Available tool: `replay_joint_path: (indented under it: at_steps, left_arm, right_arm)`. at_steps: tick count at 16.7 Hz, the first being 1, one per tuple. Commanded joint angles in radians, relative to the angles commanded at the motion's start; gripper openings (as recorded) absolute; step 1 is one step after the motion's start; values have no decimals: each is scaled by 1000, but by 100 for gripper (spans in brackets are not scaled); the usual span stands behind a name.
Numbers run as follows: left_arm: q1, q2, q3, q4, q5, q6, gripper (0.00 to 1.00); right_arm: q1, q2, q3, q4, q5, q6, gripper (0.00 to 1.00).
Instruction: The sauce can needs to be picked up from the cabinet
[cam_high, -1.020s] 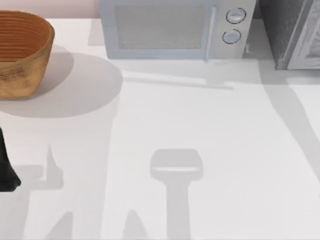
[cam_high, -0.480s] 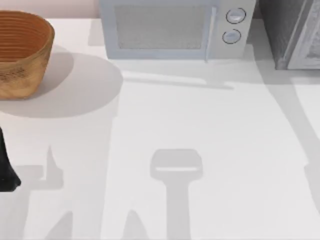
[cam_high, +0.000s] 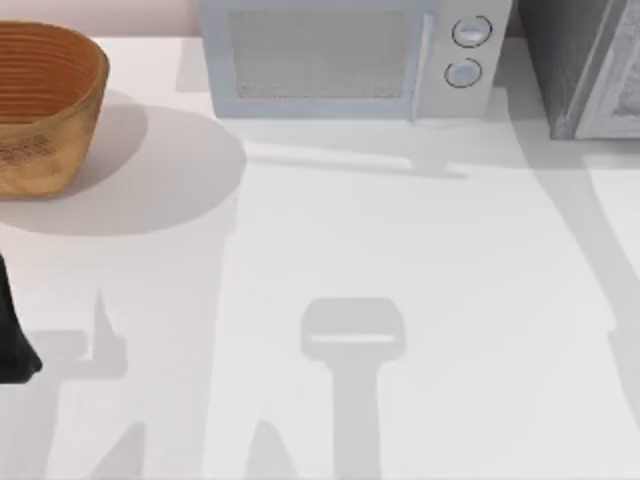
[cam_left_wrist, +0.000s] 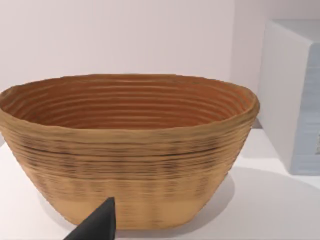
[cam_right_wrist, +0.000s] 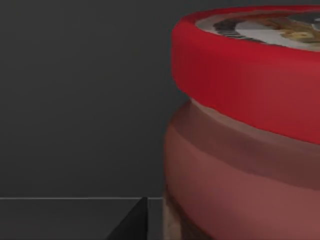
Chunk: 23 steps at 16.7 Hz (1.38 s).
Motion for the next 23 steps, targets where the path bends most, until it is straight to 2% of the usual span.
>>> replay_joint_path:
  at_steps: [8, 18, 23]
  left_arm:
    - [0, 0, 0, 0, 0, 0, 100]
    - [0, 0, 0, 0, 0, 0, 100]
    - [0, 0, 0, 0, 0, 0, 100]
  right_arm:
    - [0, 0, 0, 0, 0, 0, 2]
    - [4, -3, 0, -3, 2, 2, 0]
    - [107, -139, 24, -165, 103, 2, 0]
